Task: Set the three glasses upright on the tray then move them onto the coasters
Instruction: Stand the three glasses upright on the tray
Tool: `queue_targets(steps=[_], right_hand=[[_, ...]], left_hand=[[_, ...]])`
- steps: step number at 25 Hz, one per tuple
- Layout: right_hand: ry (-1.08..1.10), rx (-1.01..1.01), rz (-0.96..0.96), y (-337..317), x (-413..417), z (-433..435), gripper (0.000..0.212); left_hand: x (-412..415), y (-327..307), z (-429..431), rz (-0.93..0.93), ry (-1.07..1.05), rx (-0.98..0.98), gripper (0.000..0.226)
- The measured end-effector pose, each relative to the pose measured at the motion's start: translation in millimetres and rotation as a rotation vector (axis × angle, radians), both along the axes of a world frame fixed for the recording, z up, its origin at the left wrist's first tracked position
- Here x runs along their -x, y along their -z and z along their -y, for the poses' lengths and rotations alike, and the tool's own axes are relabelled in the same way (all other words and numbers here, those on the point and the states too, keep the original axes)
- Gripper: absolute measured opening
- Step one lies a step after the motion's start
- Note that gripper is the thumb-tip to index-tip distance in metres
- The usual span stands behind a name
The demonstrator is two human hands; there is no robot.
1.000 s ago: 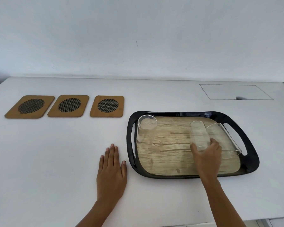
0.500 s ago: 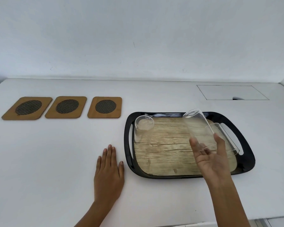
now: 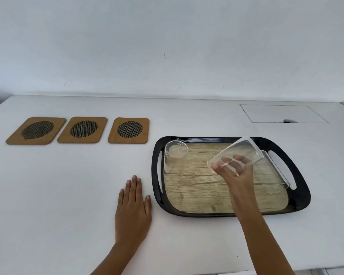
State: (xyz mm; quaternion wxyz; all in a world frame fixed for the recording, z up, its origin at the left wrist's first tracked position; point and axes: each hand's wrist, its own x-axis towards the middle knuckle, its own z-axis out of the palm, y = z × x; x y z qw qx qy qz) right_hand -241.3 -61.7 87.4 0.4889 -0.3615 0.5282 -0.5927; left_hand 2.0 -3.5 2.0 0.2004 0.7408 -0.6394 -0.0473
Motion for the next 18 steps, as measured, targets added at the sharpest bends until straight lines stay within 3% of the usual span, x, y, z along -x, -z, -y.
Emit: queue_targets(steps=[3,6,18], right_hand=[[0.068,0.054,-0.321,18,-7,11,0.073],[0.088,0.080,-0.508,33,-12,22,0.072],[0.088,0.063,-0.643,50,-20,35,0.070]], left_hand=[[0,0,0,-0.002,-0.001,0.004,0.066],[0,0,0,0.001,0.002,0.002,0.066],[-1,2,1,-0.025,0.002,-0.022,0.060]])
